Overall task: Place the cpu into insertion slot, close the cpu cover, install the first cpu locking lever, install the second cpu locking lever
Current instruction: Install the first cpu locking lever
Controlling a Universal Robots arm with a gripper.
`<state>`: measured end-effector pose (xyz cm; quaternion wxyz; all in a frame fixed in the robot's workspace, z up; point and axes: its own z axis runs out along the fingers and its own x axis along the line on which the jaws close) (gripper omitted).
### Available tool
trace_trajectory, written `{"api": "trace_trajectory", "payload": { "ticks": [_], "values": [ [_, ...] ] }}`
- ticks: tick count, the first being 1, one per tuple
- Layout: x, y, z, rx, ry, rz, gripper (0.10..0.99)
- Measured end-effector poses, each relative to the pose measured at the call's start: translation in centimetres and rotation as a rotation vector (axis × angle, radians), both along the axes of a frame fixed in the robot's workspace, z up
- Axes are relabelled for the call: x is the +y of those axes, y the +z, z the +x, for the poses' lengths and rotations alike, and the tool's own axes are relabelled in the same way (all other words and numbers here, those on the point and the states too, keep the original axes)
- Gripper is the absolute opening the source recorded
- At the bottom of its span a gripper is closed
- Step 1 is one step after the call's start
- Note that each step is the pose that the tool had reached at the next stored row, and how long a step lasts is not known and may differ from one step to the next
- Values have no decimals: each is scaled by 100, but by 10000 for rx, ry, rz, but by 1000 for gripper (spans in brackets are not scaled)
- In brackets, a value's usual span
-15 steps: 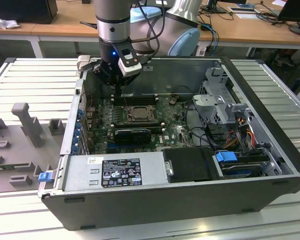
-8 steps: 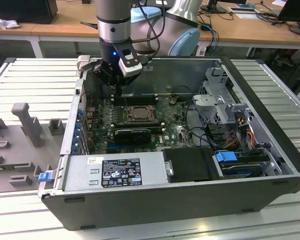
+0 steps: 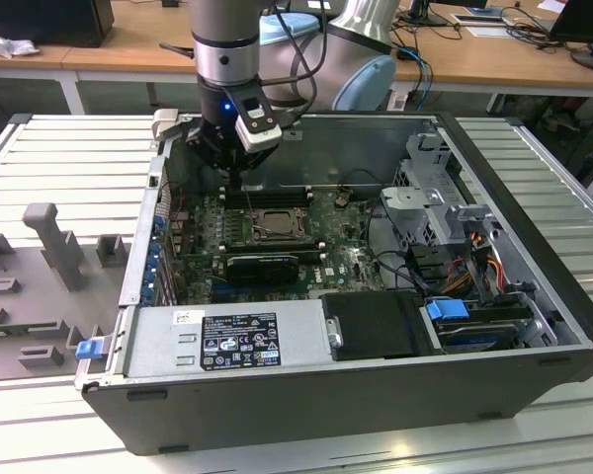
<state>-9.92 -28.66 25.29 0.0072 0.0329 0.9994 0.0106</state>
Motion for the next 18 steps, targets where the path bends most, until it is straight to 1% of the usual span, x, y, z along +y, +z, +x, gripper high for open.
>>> {"api": "trace_trajectory", "payload": {
  "ticks": [1, 3, 7, 8, 9, 11, 12, 13, 15, 16, 17, 18],
  "values": [
    [0, -6, 8, 0, -1, -1, 106],
    [0, -22, 58, -1, -3, 14, 106],
    [0, -33, 246, 0, 1, 180, 106],
    [0, -34, 279, 0, 3, 216, 106],
    [-1, -35, 315, 2, 4, 279, 106],
    [0, -41, 356, -1, 16, 399, 106],
    [0, -53, 378, -1, 44, 405, 106],
    [0, -75, 396, 4, 164, 385, 106],
    [0, -119, 417, 12, 616, 331, 106],
    [4, -139, 452, 15, 691, 320, 106],
    [11, -159, 513, 14, 720, 320, 106],
    [15, -169, 545, 16, 730, 319, 106]
  ]
}}
